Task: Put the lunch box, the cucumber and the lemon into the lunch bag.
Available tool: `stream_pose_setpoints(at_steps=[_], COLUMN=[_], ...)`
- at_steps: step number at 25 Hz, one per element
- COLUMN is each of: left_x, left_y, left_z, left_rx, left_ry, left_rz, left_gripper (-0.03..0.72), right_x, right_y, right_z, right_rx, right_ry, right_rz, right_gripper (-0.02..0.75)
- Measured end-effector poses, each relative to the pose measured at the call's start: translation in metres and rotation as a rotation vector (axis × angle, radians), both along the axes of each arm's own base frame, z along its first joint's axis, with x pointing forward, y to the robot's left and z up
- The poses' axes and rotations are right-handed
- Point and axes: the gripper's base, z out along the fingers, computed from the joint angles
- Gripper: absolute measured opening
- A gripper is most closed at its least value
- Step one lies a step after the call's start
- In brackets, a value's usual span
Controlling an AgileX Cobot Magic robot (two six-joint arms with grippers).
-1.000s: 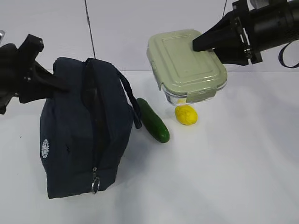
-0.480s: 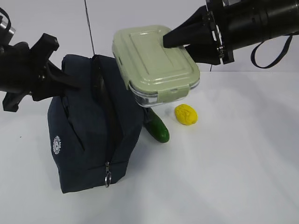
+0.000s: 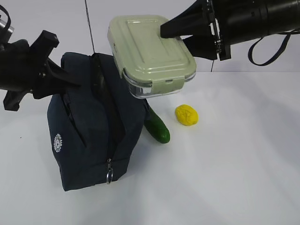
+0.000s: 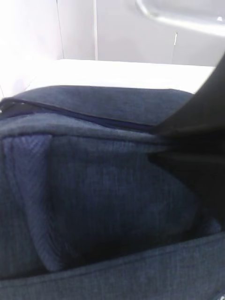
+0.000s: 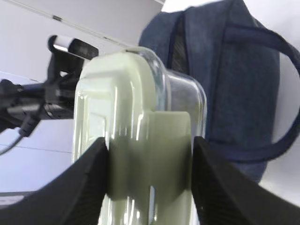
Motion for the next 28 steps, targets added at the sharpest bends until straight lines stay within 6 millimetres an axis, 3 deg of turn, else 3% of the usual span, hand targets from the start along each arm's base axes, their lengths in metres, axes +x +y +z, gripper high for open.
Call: stream_pose_setpoints(at_steps=[6, 14, 20, 28], left_x=[0.000, 0.001, 0.002, 0.002], left_y=[0.000, 0.000, 0.000, 0.000], left_z=[0.001, 0.001, 0.001, 0.001], left_rx=[-0.011, -0.019, -0.021, -0.024], left_ry=[0.001, 0.002, 0.001, -0.001], left_rz=[0.009, 0.022, 0.027, 0.038], left_gripper=[0.008, 0.008, 0.008, 0.008], right_x=[-0.001, 0.007, 0.021, 0.024], right_y=[0.013, 0.047, 0.063, 0.078], right_z=[-0.005, 0.012, -0.002, -0.018], right_rx=[-0.116, -0.242, -0.275, -0.458], right_ry=[-0.018, -0.122, -0.100, -0.130], right_rz=[0.008, -0.065, -0.064, -0.133], right_gripper=[0.415, 0.415, 0.415, 0.414])
